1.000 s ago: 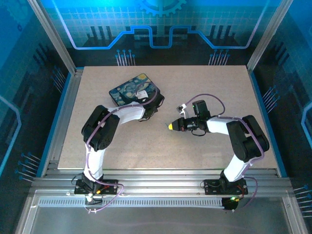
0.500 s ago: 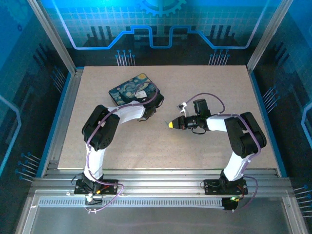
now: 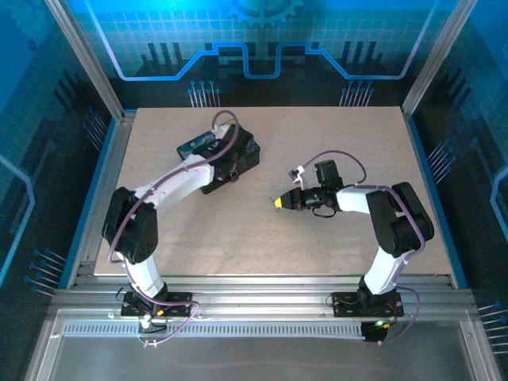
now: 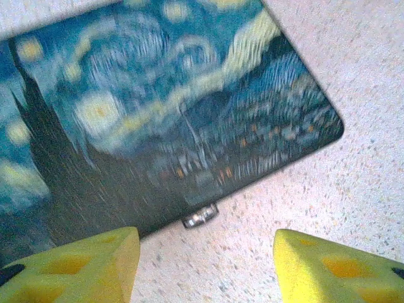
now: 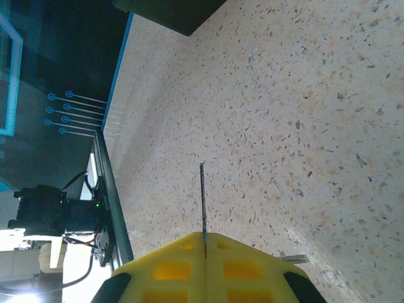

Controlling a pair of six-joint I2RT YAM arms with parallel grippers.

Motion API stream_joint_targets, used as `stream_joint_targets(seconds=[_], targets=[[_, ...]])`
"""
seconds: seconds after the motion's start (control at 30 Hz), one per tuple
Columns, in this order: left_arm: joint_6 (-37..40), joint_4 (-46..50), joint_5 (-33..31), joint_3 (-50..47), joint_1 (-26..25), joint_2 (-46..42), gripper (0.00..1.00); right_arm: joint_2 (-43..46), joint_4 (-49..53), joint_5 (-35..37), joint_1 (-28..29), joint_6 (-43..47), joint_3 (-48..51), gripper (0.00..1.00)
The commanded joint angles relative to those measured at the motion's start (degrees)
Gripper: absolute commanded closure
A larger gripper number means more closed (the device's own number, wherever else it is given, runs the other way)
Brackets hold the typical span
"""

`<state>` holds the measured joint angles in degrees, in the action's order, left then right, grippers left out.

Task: Unlock the padlock with the key

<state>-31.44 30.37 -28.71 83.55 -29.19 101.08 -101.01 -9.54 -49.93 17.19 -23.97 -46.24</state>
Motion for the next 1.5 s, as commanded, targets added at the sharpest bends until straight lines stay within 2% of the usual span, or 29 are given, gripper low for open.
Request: stream_joint_targets(seconds=[0.0, 0.23, 0.4, 0.63, 0.93, 1.03, 1.23, 1.37, 1.47], targets=[[7.7, 1.8, 5.7, 3.3, 6.3, 1.2, 0.39, 2.5, 1.7, -0.2, 0.6, 1.1, -2.0, 1.00], [12.8, 4.4, 15.8, 8.1, 14.7, 9.5, 0.35, 5.8, 3.4, 1.4, 2.5, 1.3, -1.2, 1.00], [13.3, 3.2, 20.5, 2.3, 15.2, 9.7, 0.36, 7.1, 5.0, 2.5, 2.9, 1.5, -0.6, 1.00], [12.9, 2.6, 24.0, -9.7, 11.2, 4.1, 0.39, 8.6, 7.3, 3.5, 3.2, 1.9, -0.9, 1.00], [11.8, 3.6, 24.8, -23.8, 5.5, -7.6, 0.41, 11.5, 10.9, 4.7, 3.2, 3.1, -1.4, 1.00], [11.6, 4.5, 24.6, -26.3, 5.2, -10.5, 0.41, 12.4, 11.9, 5.1, 3.2, 3.5, -1.4, 1.00], [10.8, 11.2, 20.6, -21.8, 4.3, -16.7, 0.41, 14.1, 12.8, 5.7, 3.0, 3.9, -0.7, 1.00], [9.1, 16.6, 20.0, -14.5, -1.5, -18.1, 0.41, 14.4, 13.0, 5.8, 2.5, 4.1, -0.6, 1.00], [5.8, 16.1, 22.4, -14.2, -7.2, -17.5, 0.41, 14.3, 12.7, 6.2, 2.2, 4.0, -0.5, 1.00]])
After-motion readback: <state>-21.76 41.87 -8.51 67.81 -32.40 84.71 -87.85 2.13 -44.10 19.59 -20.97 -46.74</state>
